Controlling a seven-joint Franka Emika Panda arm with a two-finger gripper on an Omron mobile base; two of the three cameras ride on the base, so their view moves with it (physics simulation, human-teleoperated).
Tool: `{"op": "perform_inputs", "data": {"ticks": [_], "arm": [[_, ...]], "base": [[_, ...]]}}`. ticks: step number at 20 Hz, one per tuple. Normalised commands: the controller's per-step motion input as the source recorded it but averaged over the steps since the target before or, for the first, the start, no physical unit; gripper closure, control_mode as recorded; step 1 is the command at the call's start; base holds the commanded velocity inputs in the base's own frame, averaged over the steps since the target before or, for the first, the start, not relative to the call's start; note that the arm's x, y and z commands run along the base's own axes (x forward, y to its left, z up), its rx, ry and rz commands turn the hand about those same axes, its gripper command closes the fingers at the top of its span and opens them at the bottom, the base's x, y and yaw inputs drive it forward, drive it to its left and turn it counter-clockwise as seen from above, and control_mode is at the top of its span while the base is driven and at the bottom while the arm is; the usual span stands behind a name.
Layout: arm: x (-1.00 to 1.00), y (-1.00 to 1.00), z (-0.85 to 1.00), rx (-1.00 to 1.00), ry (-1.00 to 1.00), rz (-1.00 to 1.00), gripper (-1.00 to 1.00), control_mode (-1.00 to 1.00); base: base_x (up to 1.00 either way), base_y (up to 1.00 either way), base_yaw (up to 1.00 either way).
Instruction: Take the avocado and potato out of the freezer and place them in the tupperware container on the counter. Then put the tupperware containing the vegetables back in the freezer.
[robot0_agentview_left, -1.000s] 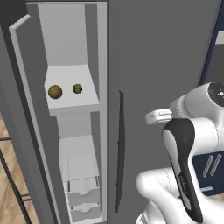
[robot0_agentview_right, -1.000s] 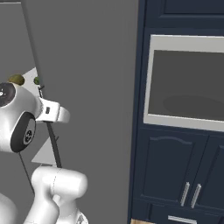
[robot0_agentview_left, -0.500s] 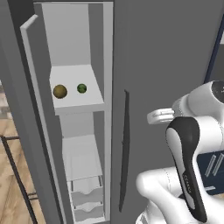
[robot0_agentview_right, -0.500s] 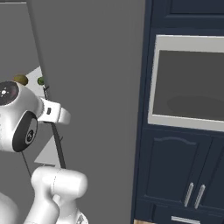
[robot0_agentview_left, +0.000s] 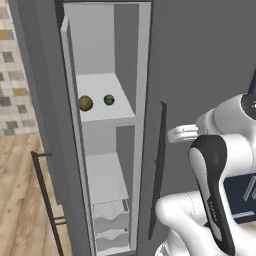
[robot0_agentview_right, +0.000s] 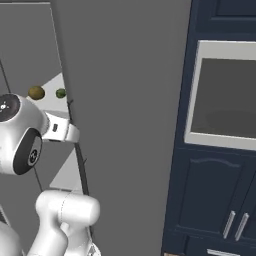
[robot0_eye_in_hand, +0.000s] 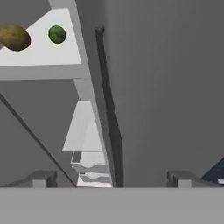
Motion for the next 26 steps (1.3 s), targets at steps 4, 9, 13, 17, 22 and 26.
{"op": "perform_inputs", "data": {"ticks": [4, 9, 13, 17, 22, 26], "arm": [[0.0, 0.0, 0.0, 0.0, 0.0, 0.0, -1.0, 1.0], [0.0, 0.0, 0.0, 0.0, 0.0, 0.0, -1.0, 1.0], [0.0, 0.0, 0.0, 0.0, 0.0, 0.0, -1.0, 1.0], [0.0, 0.0, 0.0, 0.0, 0.0, 0.0, -1.0, 1.0], [0.11, 0.03, 0.0, 0.0, 0.02, 0.0, -1.0, -1.0], [0.35, 0.16, 0.0, 0.01, 0.02, 0.0, -1.0, -1.0]], "base": [[0.05, 0.52, 0.0], [0.18, 0.61, 0.0], [0.37, 0.3, 0.0], [0.69, 0.03, 0.0], [0.52, 0.11, 0.0], [0.0, 0.0, 0.0]]}}
